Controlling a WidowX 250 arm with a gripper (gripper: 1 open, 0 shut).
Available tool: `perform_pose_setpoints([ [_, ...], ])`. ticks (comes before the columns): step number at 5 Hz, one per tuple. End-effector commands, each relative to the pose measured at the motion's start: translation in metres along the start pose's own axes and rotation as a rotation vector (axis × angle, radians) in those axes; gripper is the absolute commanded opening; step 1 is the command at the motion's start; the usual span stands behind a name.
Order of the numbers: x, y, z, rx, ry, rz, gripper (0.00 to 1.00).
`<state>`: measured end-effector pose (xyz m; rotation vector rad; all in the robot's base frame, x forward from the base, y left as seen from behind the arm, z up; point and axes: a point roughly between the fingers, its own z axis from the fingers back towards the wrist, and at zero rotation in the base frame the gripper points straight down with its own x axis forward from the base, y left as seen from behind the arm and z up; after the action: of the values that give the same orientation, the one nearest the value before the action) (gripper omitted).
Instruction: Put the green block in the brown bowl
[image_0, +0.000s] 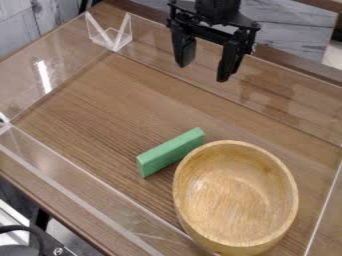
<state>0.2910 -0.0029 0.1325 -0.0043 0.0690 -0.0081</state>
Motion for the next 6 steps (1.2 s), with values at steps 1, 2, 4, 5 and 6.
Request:
perform_pose_setpoints([
  [1,-0.015,0.010,-0.010,0.003,0.008,-0.095,1.00],
  [2,-0.050,0.021,-0.047,0.011,0.038,-0.298,1.00],
  [4,-0.077,0.034,-0.074,0.056,-0.072,-0.471,1.00],
  [5,-0.071,0.032,-0.075,0.055,-0.078,-0.484,1.00],
  [6,-0.066,0.030,-0.078,0.053,-0.082,-0.490,1.00],
])
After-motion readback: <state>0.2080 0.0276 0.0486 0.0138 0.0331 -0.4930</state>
